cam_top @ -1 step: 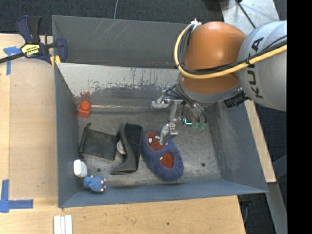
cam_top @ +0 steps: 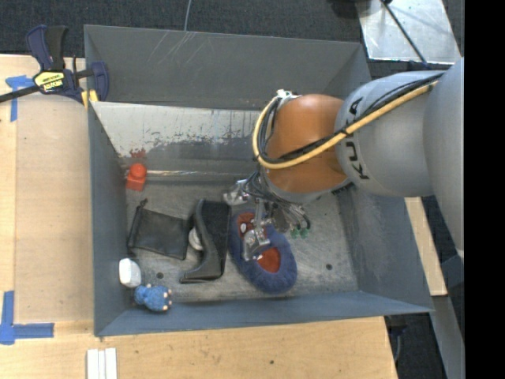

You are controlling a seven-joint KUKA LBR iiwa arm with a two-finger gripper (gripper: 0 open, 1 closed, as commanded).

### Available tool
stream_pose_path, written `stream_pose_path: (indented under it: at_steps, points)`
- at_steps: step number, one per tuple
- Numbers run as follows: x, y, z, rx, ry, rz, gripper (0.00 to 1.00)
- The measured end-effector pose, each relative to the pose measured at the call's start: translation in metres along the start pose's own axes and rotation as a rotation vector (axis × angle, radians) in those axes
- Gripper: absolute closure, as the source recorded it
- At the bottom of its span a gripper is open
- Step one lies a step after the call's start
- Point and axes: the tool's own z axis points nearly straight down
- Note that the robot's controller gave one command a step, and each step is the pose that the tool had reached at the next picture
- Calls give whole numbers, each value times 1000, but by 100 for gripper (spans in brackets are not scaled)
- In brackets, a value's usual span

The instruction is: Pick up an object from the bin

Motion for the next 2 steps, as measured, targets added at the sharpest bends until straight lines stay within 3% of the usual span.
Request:
stream_pose_path:
  at_steps: [1,2]
  points:
    - [-1,0,0,0,-1,2,100]
    - [-19,-22,-167,1,3,40,100]
